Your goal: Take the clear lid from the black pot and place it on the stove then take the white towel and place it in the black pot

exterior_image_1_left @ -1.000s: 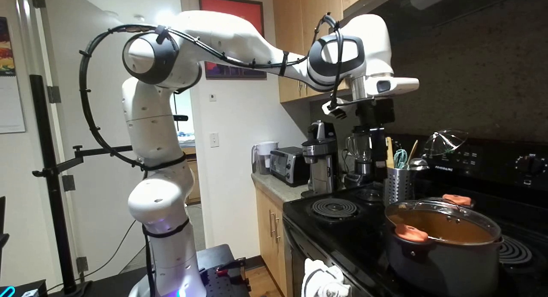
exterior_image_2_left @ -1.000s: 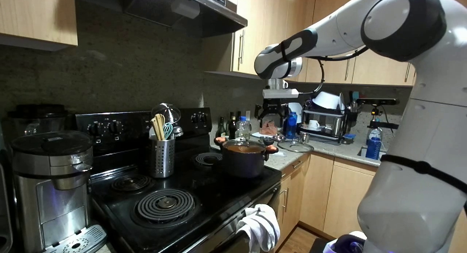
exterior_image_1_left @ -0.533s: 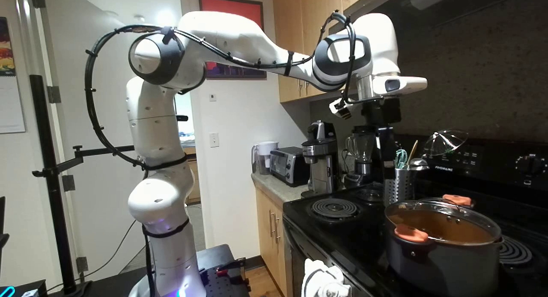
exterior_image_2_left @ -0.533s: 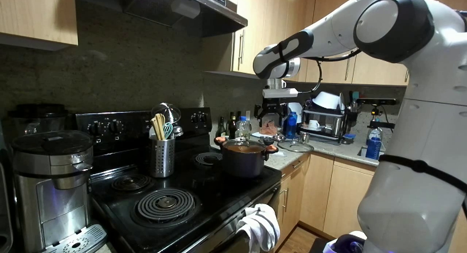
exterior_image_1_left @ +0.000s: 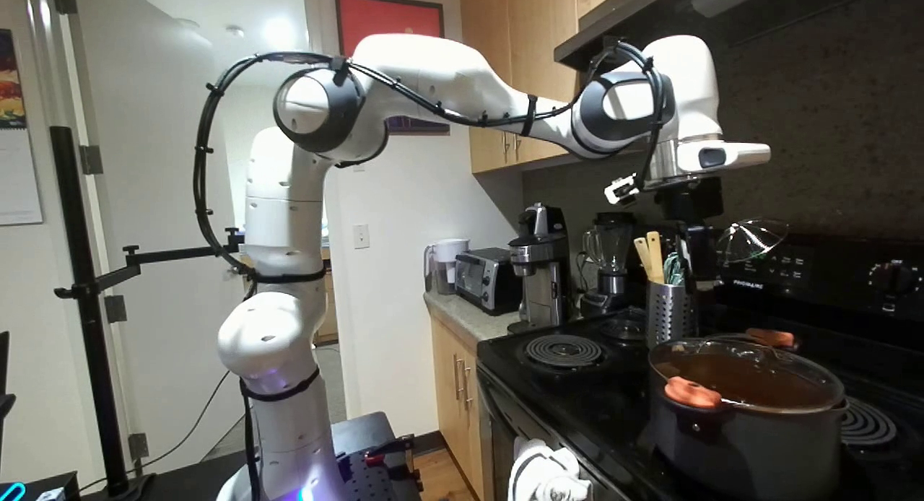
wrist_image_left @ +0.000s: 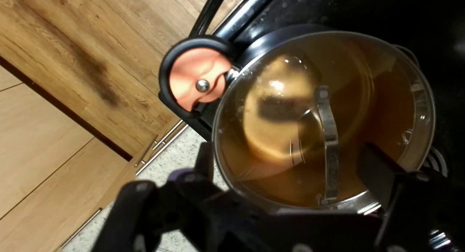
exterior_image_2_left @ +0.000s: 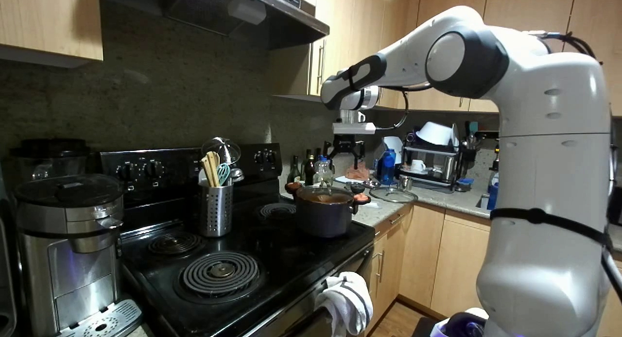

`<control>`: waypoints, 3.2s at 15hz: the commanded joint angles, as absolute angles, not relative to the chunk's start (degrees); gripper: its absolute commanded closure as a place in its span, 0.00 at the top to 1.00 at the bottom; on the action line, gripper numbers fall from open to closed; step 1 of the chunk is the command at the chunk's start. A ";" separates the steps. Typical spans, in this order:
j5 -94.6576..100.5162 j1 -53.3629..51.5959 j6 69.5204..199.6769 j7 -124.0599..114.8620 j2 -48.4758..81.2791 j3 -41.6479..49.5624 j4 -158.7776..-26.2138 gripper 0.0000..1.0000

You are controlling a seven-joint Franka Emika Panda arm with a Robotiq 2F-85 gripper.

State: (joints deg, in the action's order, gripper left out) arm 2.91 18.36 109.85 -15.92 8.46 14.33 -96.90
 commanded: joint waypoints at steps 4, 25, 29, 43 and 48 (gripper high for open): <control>1.33 16.88 106.11 -15.87 21.04 14.37 -83.24 1.00; -0.65 17.76 105.78 -13.00 27.55 13.53 -78.52 0.27; -1.40 18.15 106.14 -10.19 25.76 13.04 -79.49 0.01; -6.09 19.25 105.12 -3.22 24.16 12.81 -77.93 0.04; -4.99 18.38 105.49 -2.99 20.42 12.98 -80.20 0.04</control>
